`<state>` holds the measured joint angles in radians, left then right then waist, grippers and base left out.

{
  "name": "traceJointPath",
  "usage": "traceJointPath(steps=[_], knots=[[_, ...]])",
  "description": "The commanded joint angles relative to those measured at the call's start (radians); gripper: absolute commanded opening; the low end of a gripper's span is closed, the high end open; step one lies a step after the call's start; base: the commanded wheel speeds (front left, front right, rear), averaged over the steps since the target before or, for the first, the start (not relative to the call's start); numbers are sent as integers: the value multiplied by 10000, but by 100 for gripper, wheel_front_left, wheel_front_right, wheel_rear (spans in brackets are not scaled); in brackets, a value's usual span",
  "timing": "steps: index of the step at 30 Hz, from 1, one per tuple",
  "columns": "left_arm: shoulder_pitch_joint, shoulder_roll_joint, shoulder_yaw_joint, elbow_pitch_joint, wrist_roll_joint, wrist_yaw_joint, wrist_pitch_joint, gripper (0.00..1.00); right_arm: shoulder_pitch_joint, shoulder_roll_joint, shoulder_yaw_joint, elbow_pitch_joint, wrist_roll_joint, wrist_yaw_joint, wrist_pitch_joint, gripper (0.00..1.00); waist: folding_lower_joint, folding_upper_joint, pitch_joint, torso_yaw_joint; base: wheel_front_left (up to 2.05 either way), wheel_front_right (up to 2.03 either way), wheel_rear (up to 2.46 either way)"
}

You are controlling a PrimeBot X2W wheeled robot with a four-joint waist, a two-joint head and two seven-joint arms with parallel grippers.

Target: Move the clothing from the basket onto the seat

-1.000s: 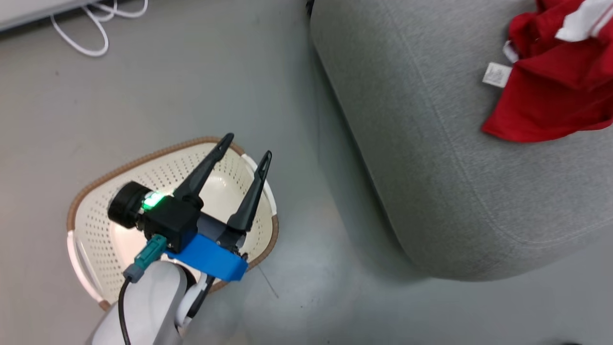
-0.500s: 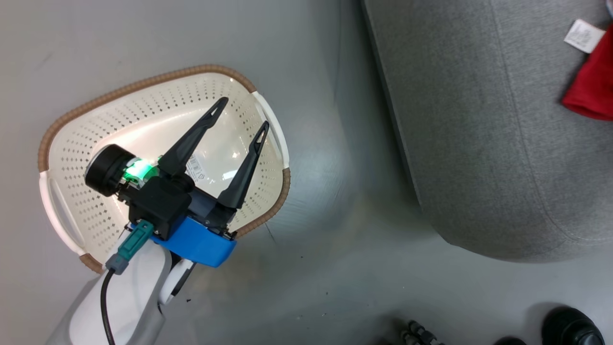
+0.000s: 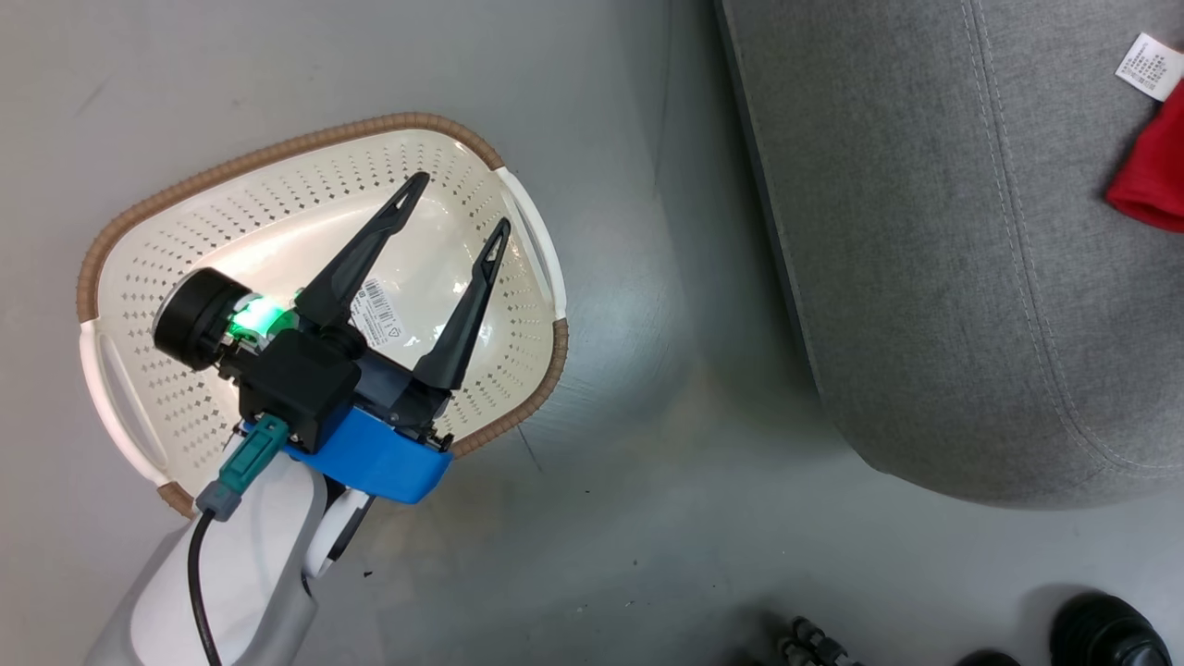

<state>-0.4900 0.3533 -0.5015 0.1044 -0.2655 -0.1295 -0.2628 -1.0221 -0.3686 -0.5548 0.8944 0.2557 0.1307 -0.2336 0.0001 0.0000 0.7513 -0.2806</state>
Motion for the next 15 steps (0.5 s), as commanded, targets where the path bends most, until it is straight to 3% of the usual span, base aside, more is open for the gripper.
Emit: traceJointPath(steps=[1, 7, 15], knots=[[-144, -6, -11, 36, -22, -18, -30, 100, -170, -113, 87, 127, -23, 1, -67, 100, -1, 0, -36, 4, 0, 0, 0], [-130, -104, -18, 139, -43, -18, -30, 100, -138, -245, 456, 426, 80, 1, -183, 100, -1, 0, -239, 19, 0, 0, 0], [123, -383, 193, 311, -140, -18, -30, 100, 533, 238, 794, 328, -123, 1, -293, 100, -1, 0, -827, -36, 0, 0, 0]])
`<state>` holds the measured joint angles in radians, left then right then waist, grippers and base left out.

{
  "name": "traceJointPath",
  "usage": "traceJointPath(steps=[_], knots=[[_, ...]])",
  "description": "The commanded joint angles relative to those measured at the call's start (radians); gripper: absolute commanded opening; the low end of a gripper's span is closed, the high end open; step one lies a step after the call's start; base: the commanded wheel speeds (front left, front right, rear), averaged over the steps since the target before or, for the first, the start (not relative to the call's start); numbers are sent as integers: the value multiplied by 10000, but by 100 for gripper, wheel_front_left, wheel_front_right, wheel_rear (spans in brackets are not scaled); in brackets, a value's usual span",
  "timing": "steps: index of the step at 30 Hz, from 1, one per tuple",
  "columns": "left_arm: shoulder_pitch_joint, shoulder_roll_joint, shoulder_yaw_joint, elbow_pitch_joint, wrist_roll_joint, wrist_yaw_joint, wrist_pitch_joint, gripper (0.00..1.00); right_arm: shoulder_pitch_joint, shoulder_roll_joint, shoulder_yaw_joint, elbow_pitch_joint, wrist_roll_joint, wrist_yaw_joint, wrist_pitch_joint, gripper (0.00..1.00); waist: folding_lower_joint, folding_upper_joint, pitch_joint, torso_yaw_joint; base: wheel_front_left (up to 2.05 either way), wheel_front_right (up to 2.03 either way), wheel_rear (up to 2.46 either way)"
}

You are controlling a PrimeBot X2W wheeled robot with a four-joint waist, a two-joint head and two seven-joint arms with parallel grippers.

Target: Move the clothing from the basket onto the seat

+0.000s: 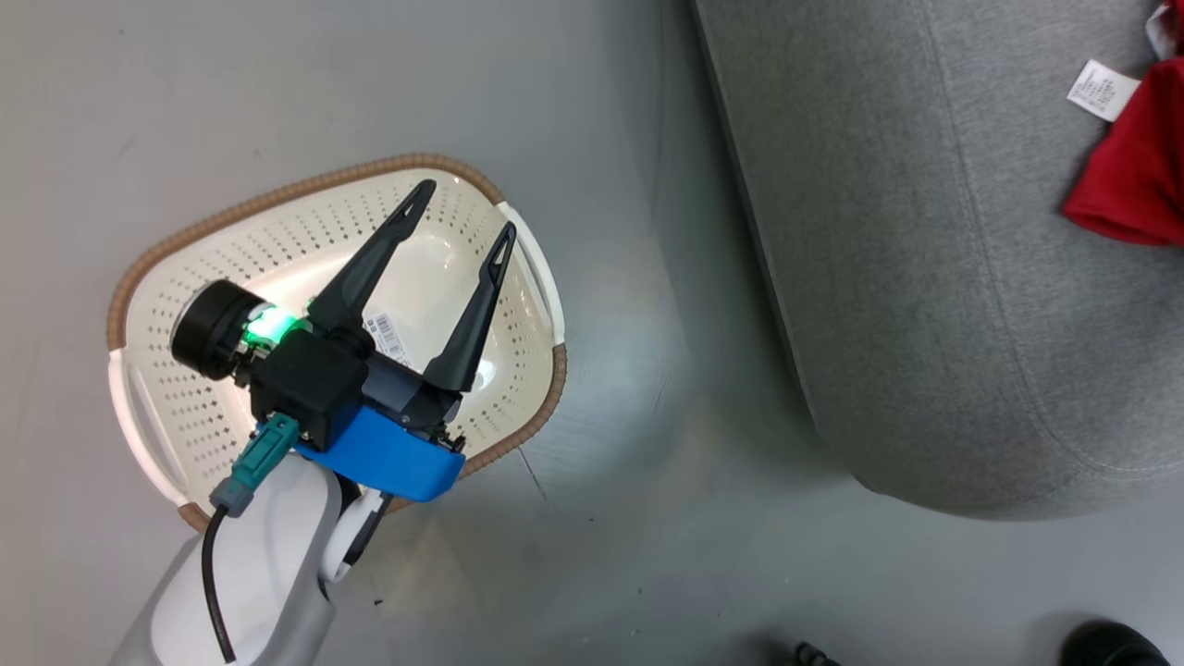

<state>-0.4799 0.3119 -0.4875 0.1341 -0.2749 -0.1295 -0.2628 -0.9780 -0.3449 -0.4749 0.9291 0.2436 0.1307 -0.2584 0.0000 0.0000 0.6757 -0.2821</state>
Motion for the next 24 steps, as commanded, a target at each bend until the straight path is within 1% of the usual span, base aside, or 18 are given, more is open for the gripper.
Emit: traceJointPath(steps=[1, 6, 12, 16, 18, 24], knots=[[48, -18, 75, 50, -67, -18, -30, 100, 188, 99, 48, -49, -38, 1, -52, 100, 0, 0, -180, -30, 0, 0, 0], [338, -283, 151, 230, -179, -18, -30, 100, 745, 302, 280, -192, -320, 1, -52, 100, 0, 0, -884, -36, 0, 0, 0], [926, -645, 479, 469, -337, -18, -30, 100, 1491, 559, 701, -478, -542, 1, 46, 100, 0, 0, -1941, -56, 0, 0, 0], [1348, -922, 700, 629, -405, -18, -30, 100, 2074, 600, 1146, -927, -842, 1, 159, 100, 0, 0, -2597, 23, 0, 0, 0], [1586, -1053, 830, 713, -395, -18, -30, 100, 2426, 719, 1384, -1239, -934, 1, 120, 100, 0, 0, -2940, 88, 0, 0, 0], [2358, -1477, 1447, 906, -409, -18, -30, 100, 3678, 1082, 2087, -2392, -832, 1, 164, 100, 0, 0, -3952, 371, 0, 0, 0]])
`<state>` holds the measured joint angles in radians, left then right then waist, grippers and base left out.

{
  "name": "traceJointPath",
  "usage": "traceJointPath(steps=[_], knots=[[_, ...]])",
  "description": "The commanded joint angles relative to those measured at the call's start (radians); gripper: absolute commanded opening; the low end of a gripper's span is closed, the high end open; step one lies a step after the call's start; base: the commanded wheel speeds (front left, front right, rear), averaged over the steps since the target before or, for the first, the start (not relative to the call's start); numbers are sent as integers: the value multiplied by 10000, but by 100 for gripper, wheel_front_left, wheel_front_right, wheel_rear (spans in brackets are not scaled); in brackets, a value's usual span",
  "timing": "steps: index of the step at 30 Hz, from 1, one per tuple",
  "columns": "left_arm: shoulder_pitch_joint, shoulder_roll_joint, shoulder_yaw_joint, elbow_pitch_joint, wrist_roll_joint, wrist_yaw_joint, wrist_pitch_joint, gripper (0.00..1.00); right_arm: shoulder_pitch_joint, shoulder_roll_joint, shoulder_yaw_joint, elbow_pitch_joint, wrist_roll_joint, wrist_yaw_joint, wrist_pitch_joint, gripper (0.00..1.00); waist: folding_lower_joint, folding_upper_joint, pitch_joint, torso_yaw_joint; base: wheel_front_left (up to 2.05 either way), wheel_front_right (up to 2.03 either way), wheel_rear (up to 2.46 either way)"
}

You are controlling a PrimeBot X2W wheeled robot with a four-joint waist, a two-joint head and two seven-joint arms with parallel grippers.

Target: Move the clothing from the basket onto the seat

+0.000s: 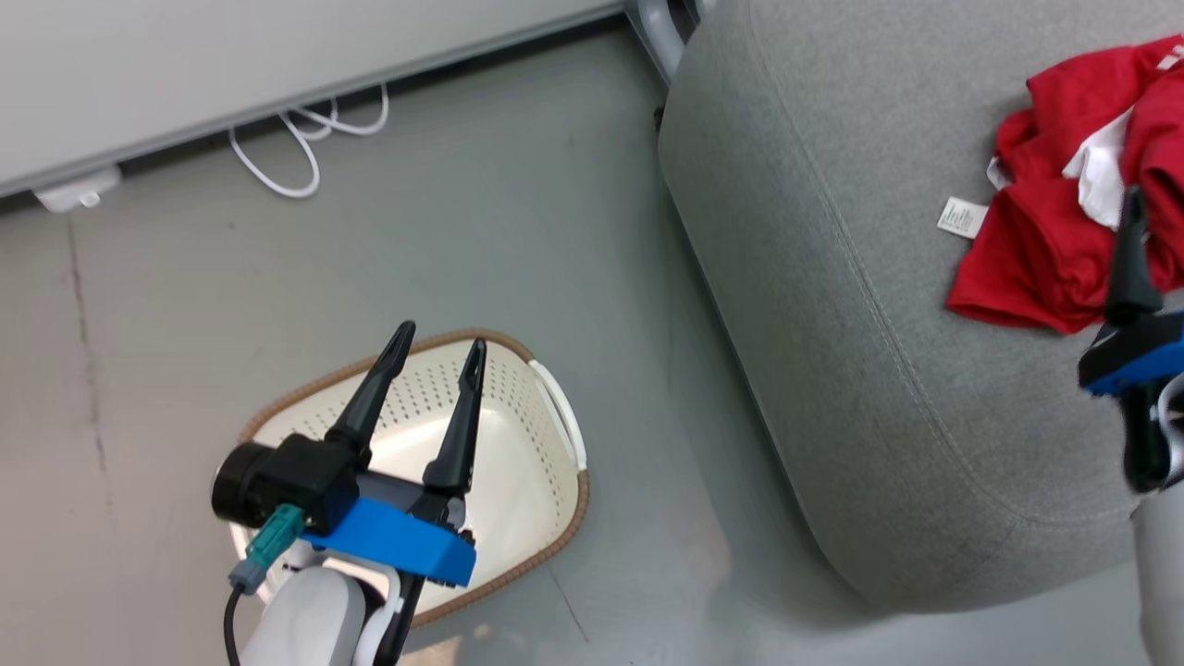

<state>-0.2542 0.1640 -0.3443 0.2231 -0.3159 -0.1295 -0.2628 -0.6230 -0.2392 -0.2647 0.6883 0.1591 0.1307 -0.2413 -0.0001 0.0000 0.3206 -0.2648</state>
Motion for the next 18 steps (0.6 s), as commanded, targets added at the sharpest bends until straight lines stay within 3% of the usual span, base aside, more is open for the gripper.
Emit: traceJointPath(steps=[1, 10, 18], knots=[[221, -55, 119, 32, 19, -18, -30, 100, 355, 72, 144, -191, 41, 1, 37, 100, 1, 0, -556, 262, 0, 0, 0], [1195, -560, 1180, 98, 147, -18, -30, 100, 2376, 877, 1380, -2019, 448, 1, 474, 100, 1, 0, -1695, 1003, 0, 0, 0], [1473, -660, 1579, 327, 28, -18, -30, 100, 3684, 1254, 1993, -2933, 313, 1, 735, 100, 1, 0, -2190, 2007, 0, 0, 0]])
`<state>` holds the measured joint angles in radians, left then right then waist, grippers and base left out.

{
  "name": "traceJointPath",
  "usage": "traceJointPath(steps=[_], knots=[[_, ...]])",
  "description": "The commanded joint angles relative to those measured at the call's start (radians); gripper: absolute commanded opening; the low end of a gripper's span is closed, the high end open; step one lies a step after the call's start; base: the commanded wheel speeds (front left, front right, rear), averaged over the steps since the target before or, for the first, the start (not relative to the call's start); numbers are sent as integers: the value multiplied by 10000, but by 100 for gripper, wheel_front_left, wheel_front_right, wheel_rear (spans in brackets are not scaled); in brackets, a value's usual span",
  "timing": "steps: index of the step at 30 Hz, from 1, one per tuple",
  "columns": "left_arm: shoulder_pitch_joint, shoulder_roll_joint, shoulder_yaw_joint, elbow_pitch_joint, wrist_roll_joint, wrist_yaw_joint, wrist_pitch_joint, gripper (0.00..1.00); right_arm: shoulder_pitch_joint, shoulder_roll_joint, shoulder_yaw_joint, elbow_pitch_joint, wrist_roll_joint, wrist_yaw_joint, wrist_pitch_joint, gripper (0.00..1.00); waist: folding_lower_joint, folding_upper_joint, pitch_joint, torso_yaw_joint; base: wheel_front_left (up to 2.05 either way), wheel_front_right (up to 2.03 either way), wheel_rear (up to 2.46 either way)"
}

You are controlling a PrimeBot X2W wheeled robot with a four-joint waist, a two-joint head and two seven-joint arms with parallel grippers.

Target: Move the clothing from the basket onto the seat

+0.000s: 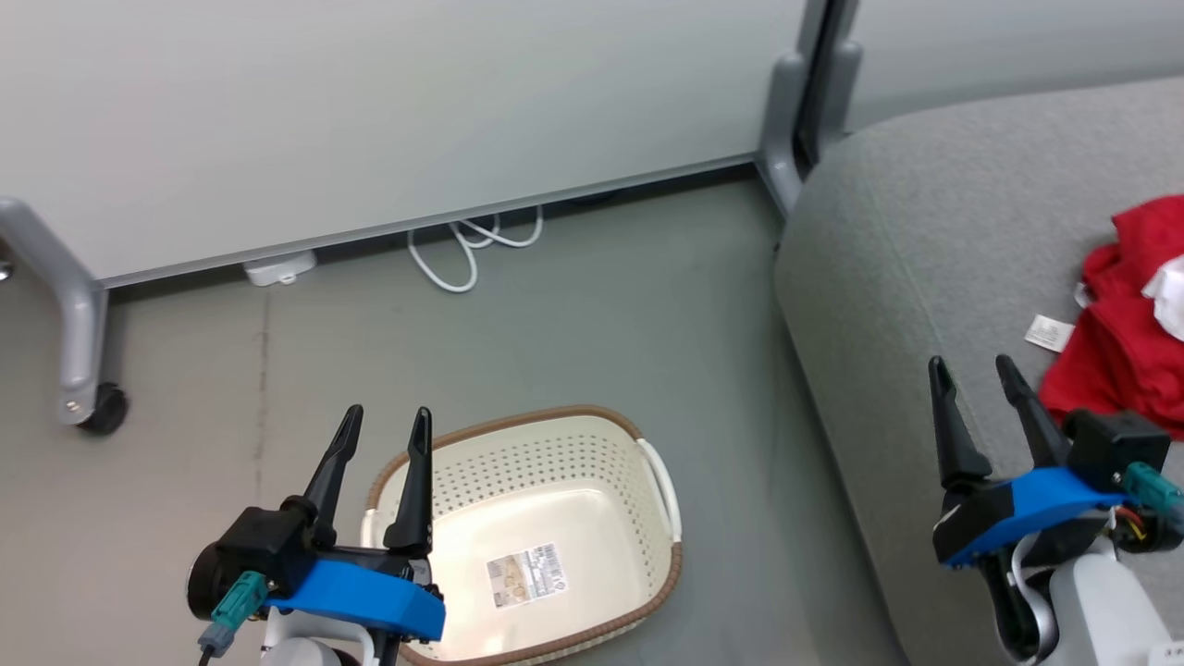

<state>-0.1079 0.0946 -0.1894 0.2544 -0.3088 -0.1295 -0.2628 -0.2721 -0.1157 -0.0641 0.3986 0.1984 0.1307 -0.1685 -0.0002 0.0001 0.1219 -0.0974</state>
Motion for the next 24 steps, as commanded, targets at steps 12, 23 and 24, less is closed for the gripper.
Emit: traceJointPath(steps=[12, 23, 24], knots=[[-274, 211, 383, 1007, -612, -18, -30, 100, 1373, 460, 37, -747, -312, 1, 64, 100, 2, -1, -690, 1331, 0, 0, 0], [-284, 331, 521, 1540, -758, -18, -30, 100, 1791, 617, 182, -1143, -459, 1, 292, 100, 2, -1, -969, 1488, 0, 0, 0], [-269, 320, 526, 1578, -770, -18, -30, 100, 1808, 626, 203, -1170, -455, 1, 310, 100, 2, -1, -987, 1499, 0, 0, 0]])
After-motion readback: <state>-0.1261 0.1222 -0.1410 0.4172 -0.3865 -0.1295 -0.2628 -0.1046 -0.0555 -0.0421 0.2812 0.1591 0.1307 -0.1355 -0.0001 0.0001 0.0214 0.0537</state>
